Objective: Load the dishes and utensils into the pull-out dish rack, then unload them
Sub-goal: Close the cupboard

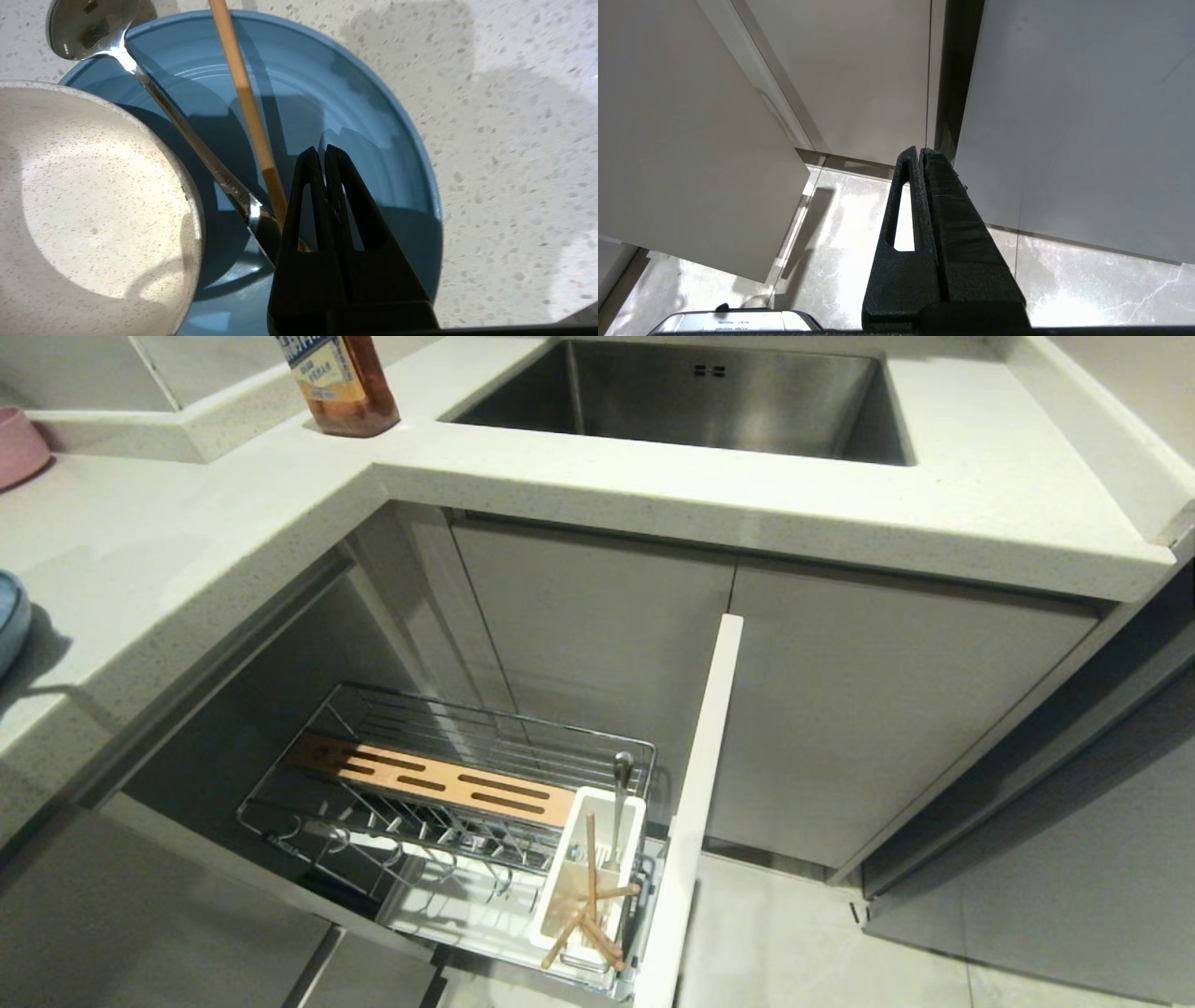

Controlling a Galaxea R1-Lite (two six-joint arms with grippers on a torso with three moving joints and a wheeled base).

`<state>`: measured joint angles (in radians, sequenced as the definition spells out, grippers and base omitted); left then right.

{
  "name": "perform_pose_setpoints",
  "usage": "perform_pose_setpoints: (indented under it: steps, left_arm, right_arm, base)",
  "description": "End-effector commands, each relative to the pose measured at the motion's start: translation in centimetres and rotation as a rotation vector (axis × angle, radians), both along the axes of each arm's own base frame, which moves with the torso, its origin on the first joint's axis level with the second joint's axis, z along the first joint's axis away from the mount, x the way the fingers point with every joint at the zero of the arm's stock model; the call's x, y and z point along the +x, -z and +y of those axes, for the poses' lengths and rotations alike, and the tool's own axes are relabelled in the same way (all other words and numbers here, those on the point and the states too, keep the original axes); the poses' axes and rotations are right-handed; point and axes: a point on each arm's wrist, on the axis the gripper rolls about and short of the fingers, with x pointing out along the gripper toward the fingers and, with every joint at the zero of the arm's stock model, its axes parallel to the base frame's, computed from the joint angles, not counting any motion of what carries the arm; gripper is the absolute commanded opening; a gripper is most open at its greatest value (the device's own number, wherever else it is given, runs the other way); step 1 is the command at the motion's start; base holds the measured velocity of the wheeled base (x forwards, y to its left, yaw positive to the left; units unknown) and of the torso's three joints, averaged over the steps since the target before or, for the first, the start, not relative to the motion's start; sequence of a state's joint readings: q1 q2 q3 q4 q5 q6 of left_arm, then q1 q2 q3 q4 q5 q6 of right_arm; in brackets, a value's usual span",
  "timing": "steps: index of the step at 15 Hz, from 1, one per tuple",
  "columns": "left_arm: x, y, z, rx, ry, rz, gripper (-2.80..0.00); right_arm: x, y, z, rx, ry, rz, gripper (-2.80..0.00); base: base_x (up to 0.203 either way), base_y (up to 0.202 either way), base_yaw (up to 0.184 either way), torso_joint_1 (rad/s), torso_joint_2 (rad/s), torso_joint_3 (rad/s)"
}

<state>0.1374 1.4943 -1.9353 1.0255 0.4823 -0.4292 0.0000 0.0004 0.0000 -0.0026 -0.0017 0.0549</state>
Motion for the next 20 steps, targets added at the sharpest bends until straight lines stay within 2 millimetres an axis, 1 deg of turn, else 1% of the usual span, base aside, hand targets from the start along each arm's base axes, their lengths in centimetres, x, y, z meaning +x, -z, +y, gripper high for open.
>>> perform_pose_setpoints:
  steps: [1,5,8,11,14,16,18,20]
  left_arm:
    - [-0.2,-0.2,0.0,-0.006,-0.004,-0.015,-2.80]
    - [-1.0,-1.7,-0.7,-0.064,0.043,-0.189,-2.80]
    - [-3.0,-2.9,-2.1,-0.169,0.154,-0.334,-2.80]
    - [-5.2,-3.2,-4.3,-0.267,0.343,-0.375,-2.80]
    - [-7.1,-2.4,-7.0,-0.362,0.642,-0.325,-2.80]
    - [-7.8,-1.8,-8.8,-0.432,0.819,-0.267,-2.80]
    - [-8.2,-0.7,-10.9,-0.488,0.985,-0.170,-2.80]
    - [-7.8,1.0,-13.6,-0.527,1.095,-0.037,-2.80]
  right_arm:
    - [0.0,0.0,0.0,0.000,0.000,-0.001,-2.80]
    - [0.0,0.0,0.0,0.000,0.000,-0.001,-2.80]
    - [0.0,0.0,0.0,0.000,0.000,-0.001,-2.80]
    - [0.0,0.0,0.0,0.000,0.000,-0.001,-2.80]
    - [0.0,0.0,0.0,0.000,0.000,-0.001,-2.80]
    - [0.0,0.0,0.0,0.000,0.000,-0.001,-2.80]
    - [0.0,0.0,0.0,0.000,0.000,-0.001,-2.80]
    - [0.0,0.0,0.0,0.000,0.000,-0.001,-2.80]
  base:
    - [0.000,0.000,0.000,0.000,0.00,0.000]
    - [0.000,0.000,0.000,0.000,0.00,0.000]
    - [0.000,0.000,0.000,0.000,0.00,0.000]
    - [0.000,0.000,0.000,0.000,0.00,0.000]
    - [0.000,0.000,0.000,0.000,0.00,0.000]
    - [0.000,0.000,0.000,0.000,0.00,0.000]
    - [0.000,0.000,0.000,0.000,0.00,0.000]
    - [0.000,0.000,0.000,0.000,0.00,0.000]
